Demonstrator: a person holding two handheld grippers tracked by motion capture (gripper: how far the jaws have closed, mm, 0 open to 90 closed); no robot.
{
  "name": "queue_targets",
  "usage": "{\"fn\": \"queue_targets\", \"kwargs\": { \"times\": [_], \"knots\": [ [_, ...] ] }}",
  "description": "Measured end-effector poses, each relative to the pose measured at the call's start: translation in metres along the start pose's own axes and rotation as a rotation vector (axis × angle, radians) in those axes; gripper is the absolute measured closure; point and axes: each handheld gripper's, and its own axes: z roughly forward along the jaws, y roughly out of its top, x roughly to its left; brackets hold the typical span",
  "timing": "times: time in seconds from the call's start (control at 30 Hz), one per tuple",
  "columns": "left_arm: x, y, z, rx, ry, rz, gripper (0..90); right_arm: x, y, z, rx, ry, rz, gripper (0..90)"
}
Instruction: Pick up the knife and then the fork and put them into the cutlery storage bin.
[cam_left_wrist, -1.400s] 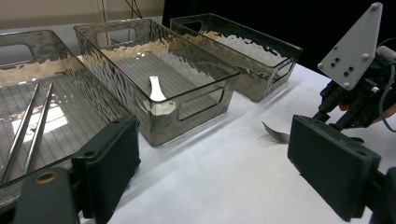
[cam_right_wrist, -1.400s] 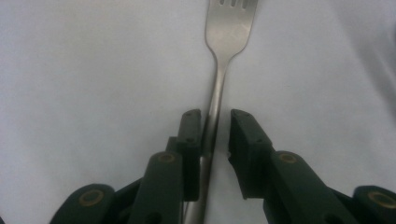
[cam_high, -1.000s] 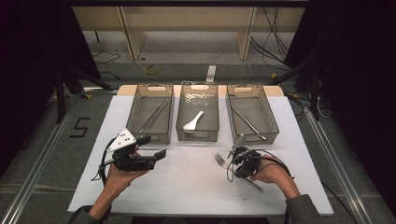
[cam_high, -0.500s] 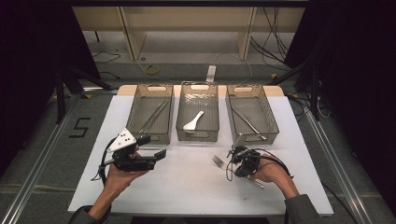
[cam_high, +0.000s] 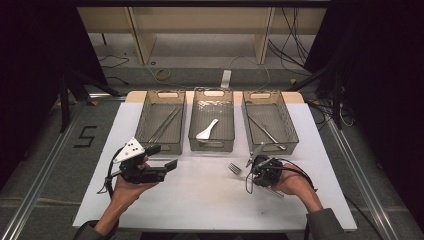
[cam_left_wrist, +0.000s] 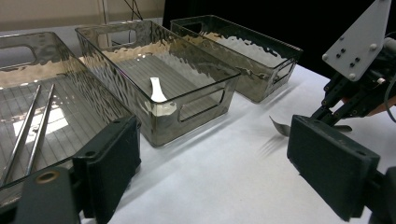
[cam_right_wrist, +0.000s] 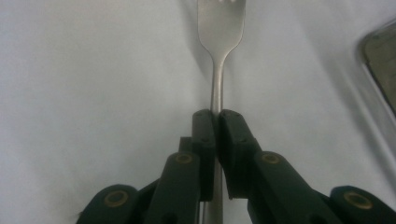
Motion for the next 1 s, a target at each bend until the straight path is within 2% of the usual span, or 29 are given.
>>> {"fn": "queue_targets", "kwargs": {
  "times": [0.27, 0.3, 0.37, 0.5, 0.7, 0.8, 1.0],
  "knots": [
    [0.000, 0.000, 0.000, -0.004, 0.003, -0.002, 16.3, -0.008, -0.006, -0.011, -0.058, -0.010, 0.012, 85.3],
    [0.000, 0.000, 0.000, -0.004, 0.004, -0.002, 16.3, -0.008, -0.006, -0.014, -0.061, -0.014, 0.031, 85.3],
    [0.000, 0.000, 0.000, -0.005, 0.004, -0.003, 16.3, -0.010, -0.008, -0.017, -0.070, -0.024, 0.039, 85.3],
    [0.001, 0.000, 0.000, -0.008, 0.003, -0.004, 16.3, -0.016, -0.011, -0.026, -0.113, -0.025, 0.077, 85.3],
    [0.001, 0.000, -0.001, -0.015, 0.006, -0.009, 16.1, -0.027, -0.020, -0.041, -0.215, -0.025, 0.119, 85.3],
    [0.001, 0.000, -0.001, -0.015, 0.005, -0.007, 16.0, -0.032, -0.025, -0.047, -0.239, -0.044, 0.145, 85.4],
    [0.001, 0.000, -0.002, -0.021, 0.003, -0.012, 15.9, -0.038, -0.029, -0.053, -0.270, -0.058, 0.164, 85.3]
  ]
}}
